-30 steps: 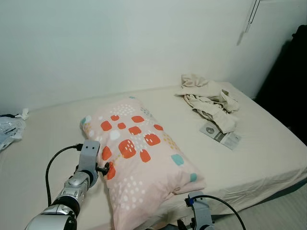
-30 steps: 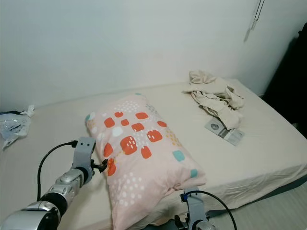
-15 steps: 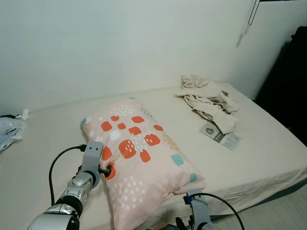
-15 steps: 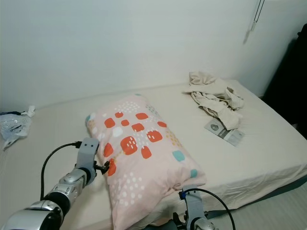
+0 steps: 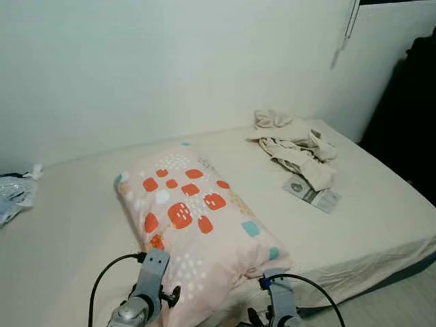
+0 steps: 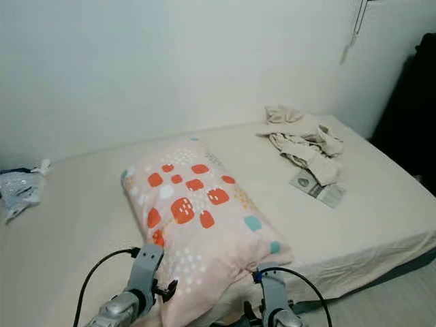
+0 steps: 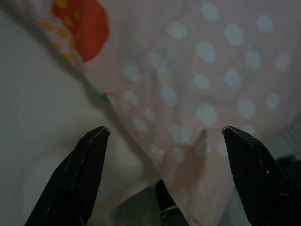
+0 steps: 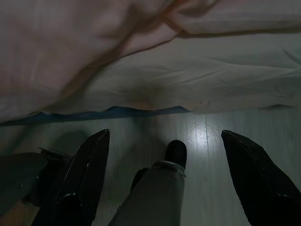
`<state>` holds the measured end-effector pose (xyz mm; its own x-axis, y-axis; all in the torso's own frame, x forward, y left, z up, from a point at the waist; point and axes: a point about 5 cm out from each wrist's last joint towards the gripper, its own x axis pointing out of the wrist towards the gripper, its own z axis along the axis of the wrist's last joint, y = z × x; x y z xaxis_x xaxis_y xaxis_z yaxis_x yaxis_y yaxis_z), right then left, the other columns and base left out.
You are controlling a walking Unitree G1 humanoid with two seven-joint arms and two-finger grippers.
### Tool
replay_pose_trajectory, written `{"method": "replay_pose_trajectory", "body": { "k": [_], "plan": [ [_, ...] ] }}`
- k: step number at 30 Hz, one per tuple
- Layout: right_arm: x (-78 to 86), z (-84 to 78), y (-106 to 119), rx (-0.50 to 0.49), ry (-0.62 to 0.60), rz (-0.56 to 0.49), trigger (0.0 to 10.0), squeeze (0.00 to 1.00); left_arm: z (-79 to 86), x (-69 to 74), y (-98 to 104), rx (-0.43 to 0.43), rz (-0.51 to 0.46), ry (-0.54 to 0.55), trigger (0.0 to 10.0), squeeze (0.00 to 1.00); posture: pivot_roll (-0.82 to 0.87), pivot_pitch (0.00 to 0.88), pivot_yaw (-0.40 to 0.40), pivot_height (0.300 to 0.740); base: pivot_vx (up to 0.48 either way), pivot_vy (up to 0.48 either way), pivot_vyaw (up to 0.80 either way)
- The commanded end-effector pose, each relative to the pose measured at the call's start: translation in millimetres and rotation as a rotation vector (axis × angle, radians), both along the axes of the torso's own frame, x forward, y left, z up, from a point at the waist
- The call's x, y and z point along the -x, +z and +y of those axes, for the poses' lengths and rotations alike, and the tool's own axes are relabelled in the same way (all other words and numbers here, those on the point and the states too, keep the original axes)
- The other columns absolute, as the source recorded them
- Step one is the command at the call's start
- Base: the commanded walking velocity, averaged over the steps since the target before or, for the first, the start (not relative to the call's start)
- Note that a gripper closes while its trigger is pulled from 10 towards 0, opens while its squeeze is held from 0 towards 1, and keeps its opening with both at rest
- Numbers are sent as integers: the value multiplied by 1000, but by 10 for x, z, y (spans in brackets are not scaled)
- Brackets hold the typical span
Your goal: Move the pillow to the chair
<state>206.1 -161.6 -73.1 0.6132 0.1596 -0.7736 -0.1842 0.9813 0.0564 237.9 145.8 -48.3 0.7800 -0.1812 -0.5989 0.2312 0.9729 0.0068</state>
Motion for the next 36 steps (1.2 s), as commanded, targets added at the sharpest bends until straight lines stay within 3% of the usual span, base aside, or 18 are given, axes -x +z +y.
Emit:
{"method": "replay_pose_trajectory", "body": {
  "k": [1,18,28,36],
  "plan": [
    [-14,16,8,-10,-8,-10,10000,0,11,24,-13,6,-2,29,10000,0,-41,0,23,740,0,0,0],
    [-60,42,34,-26,-4,-23,10000,0,100,-17,27,-22,-34,76,10000,0,-30,0,38,740,0,0,0],
    [-102,153,54,-38,21,-31,10000,0,282,-21,62,-49,-73,147,10000,0,25,0,-4,740,0,0,0],
    [-114,207,60,-30,58,-33,10000,0,315,3,50,-60,-70,170,10000,0,44,0,-40,740,0,0,0]
  ]
}}
